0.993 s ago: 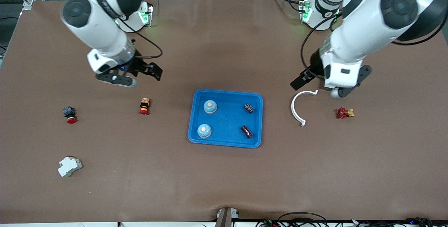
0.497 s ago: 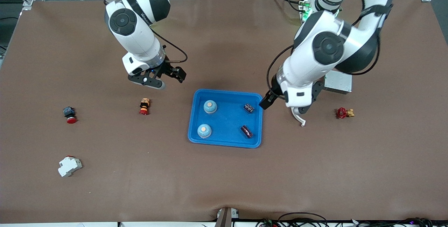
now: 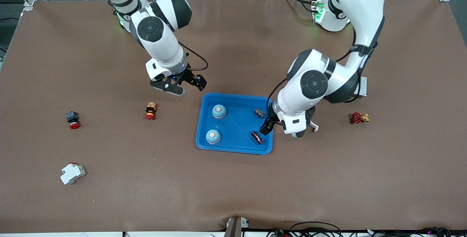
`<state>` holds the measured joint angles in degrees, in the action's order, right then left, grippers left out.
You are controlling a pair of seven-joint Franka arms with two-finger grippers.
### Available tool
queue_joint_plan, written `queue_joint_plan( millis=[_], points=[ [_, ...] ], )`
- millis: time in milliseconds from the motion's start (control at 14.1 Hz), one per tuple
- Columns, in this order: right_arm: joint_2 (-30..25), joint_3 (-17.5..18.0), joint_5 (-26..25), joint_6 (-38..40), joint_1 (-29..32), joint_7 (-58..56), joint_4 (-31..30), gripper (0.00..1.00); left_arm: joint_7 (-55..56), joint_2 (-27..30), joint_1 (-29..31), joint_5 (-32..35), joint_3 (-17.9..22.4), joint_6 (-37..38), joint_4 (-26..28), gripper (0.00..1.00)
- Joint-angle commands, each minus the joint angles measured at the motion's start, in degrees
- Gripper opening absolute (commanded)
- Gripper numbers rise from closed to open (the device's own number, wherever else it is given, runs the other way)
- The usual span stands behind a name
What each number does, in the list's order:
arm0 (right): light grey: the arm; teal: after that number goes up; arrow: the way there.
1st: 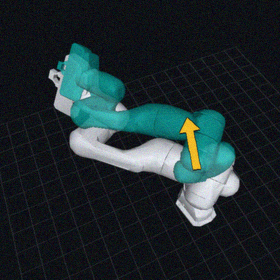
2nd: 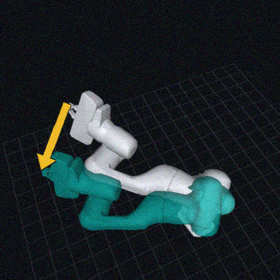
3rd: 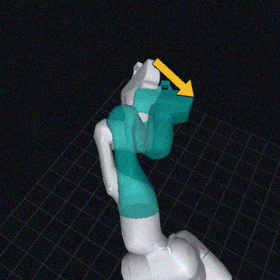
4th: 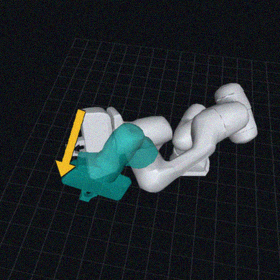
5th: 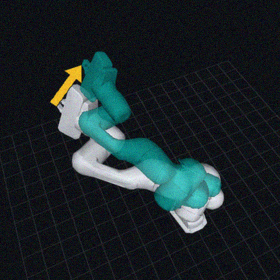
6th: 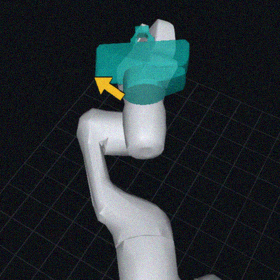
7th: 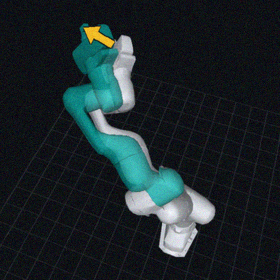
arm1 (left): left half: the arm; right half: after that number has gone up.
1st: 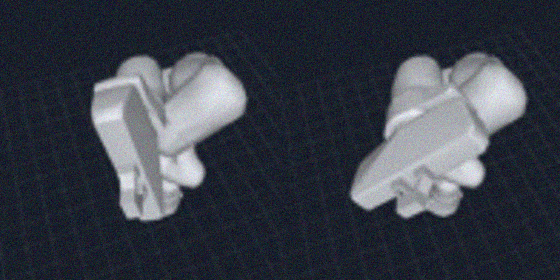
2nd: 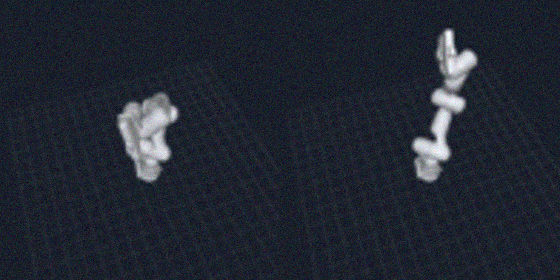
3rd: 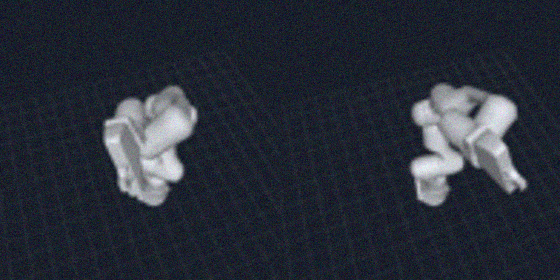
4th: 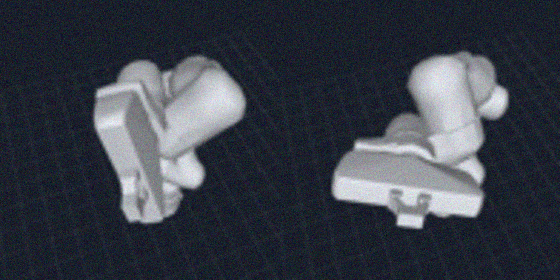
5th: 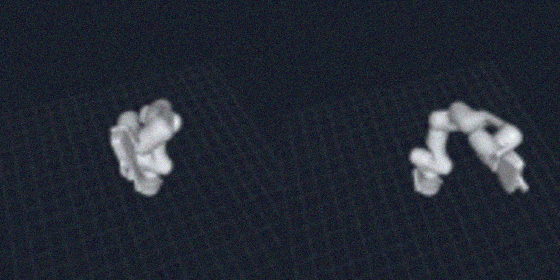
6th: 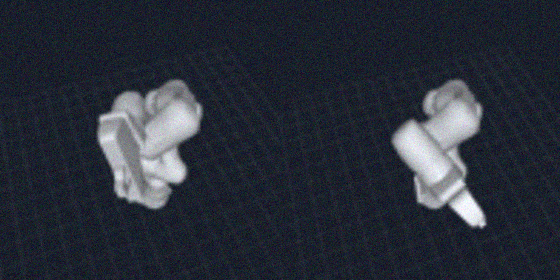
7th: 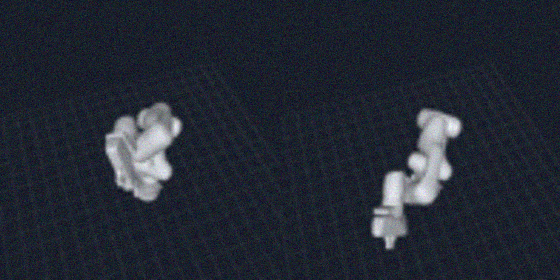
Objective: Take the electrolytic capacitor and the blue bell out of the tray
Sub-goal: 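Reach the left gripper to a capacitor while the right gripper reaches a bell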
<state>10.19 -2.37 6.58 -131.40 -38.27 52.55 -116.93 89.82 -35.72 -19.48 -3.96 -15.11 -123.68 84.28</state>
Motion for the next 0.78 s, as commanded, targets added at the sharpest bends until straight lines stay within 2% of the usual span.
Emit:
queue_joint_plan(
  millis=[0, 355, 709],
  points=[
    [2.72, -0.80, -1.92, -3.68, -2.16, 4.56, -0.05, 1.00, 3.08, -3.56, -3.28, 2.02, 0.61, -1.04, -1.66, 1.00],
    [9.75, -0.80, -4.73, -5.80, -4.97, 10.99, 4.16, 1.00, 5.28, -5.24, -4.96, 5.35, 0.61, 0.36, -0.26, 1.00],
    [18.45, -0.89, -9.30, -8.09, -6.38, 18.45, 10.92, 1.00, 5.28, -6.47, -5.22, 5.54, 0.61, 3.26, 1.06, 1.00]
  ],
)
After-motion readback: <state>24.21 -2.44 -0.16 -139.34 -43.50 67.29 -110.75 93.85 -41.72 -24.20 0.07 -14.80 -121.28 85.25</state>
